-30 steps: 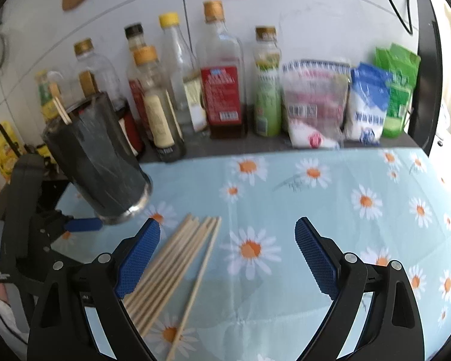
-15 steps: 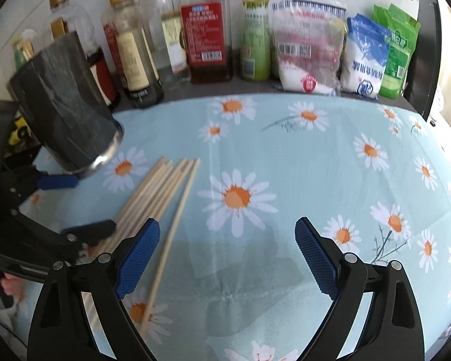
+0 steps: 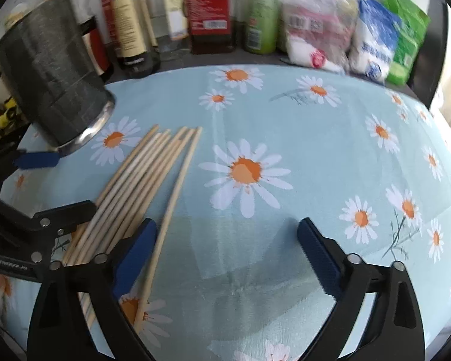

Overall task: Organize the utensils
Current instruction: 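Move the right gripper back down and close on another chopstick, then lift the chopstick with the right gripper over the black holder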

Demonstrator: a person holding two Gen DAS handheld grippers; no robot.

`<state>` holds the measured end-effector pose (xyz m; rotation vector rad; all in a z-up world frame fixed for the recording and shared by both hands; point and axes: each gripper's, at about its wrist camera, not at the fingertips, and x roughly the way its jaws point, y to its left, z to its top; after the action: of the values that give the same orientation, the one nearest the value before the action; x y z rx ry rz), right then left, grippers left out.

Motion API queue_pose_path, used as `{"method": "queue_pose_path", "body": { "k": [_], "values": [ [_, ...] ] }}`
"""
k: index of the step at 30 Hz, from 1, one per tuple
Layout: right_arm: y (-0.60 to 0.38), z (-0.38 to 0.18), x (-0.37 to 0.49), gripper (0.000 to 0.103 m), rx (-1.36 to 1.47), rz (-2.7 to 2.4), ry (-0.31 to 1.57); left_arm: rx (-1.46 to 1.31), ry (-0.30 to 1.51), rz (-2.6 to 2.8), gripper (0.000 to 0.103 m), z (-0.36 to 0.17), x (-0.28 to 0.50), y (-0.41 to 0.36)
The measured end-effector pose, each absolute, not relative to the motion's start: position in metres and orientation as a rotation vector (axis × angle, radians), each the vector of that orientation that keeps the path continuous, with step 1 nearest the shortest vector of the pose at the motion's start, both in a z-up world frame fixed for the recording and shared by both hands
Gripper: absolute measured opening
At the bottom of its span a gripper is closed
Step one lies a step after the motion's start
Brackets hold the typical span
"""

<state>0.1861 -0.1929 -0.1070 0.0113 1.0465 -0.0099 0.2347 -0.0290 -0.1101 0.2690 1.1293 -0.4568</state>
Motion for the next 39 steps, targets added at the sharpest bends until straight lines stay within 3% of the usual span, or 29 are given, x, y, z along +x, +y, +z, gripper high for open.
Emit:
{"method": "queue_pose_path", "body": {
  "k": [9, 12, 13, 15, 16, 18, 19, 20, 21, 39],
  "values": [
    [-0.196, -0.108, 0.190, 0.094, 0.024, -0.035, 1.063, 0.253, 1.095, -0.409, 0.097, -0.116, 0.227, -0.030],
    [-0.197, -0.107, 0.188, 0.088, 0.019, -0.027, 1.062, 0.245, 1.088, -0.396, 0.079, -0.113, 0.219, -0.029],
    [-0.198, -0.105, 0.187, 0.083, 0.015, -0.019, 1.058, 0.245, 1.086, -0.398, 0.075, -0.112, 0.217, -0.029],
    [-0.199, -0.101, 0.184, 0.055, 0.006, -0.004, 1.051, 0.241, 1.086, -0.393, 0.061, -0.110, 0.213, -0.026],
    [-0.200, -0.100, 0.184, 0.048, 0.005, 0.000, 1.053, 0.236, 1.085, -0.390, 0.059, -0.110, 0.212, -0.025],
    [-0.206, -0.098, 0.184, 0.021, 0.000, 0.001, 1.053, 0.226, 1.085, -0.376, 0.043, -0.107, 0.208, -0.025],
    [-0.210, -0.097, 0.185, 0.016, 0.000, -0.001, 1.055, 0.217, 1.089, -0.369, 0.037, -0.106, 0.206, -0.023],
    [-0.213, -0.097, 0.184, 0.005, 0.000, -0.005, 1.056, 0.210, 1.092, -0.364, 0.015, -0.106, 0.205, -0.022],
    [-0.216, -0.098, 0.184, 0.005, 0.000, -0.011, 1.058, 0.198, 1.097, -0.371, 0.004, -0.106, 0.204, -0.020],
    [-0.264, -0.088, 0.174, 0.005, 0.072, 0.089, 1.065, 0.042, 1.149, -0.188, 0.005, -0.101, 0.172, 0.013]
  ]
}}
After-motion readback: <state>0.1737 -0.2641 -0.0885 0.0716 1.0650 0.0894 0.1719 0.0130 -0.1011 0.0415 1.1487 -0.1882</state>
